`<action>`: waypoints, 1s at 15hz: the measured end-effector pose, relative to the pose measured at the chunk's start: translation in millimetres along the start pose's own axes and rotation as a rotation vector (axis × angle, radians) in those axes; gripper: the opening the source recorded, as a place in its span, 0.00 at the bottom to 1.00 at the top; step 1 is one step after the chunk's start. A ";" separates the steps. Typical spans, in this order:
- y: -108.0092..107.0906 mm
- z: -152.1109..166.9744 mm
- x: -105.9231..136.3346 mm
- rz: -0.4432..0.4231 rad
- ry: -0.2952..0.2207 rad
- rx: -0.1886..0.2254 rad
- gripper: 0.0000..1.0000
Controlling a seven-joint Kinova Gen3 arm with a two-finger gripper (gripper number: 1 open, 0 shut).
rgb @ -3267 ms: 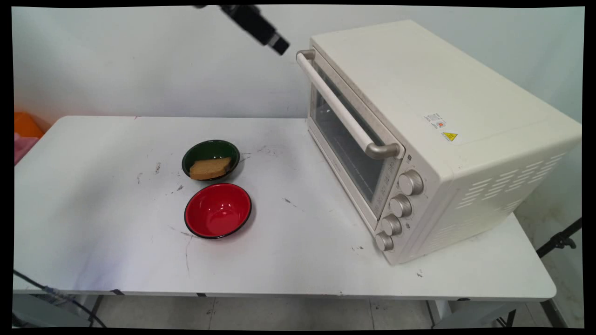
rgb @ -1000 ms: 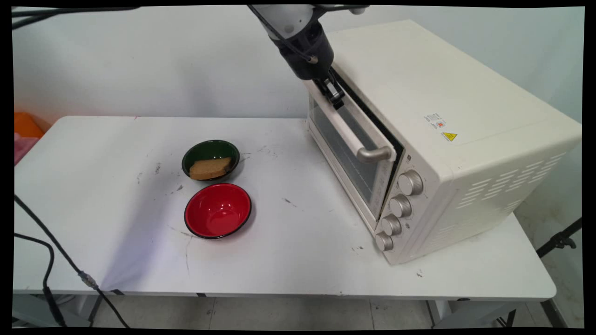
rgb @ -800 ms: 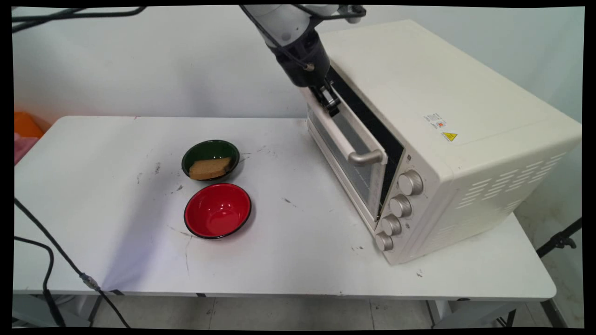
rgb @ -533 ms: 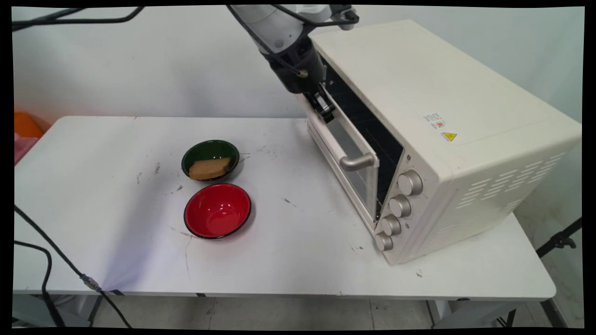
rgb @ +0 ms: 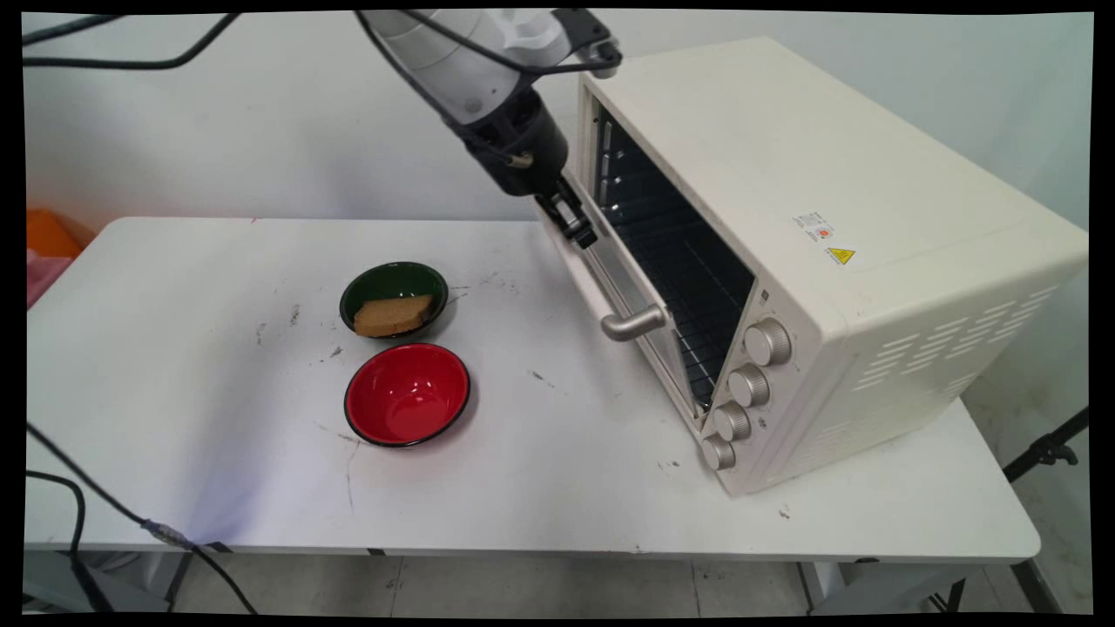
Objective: Open the oven
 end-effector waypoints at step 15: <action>-7.0 5.1 -95.0 0.045 0.091 -0.039 0.00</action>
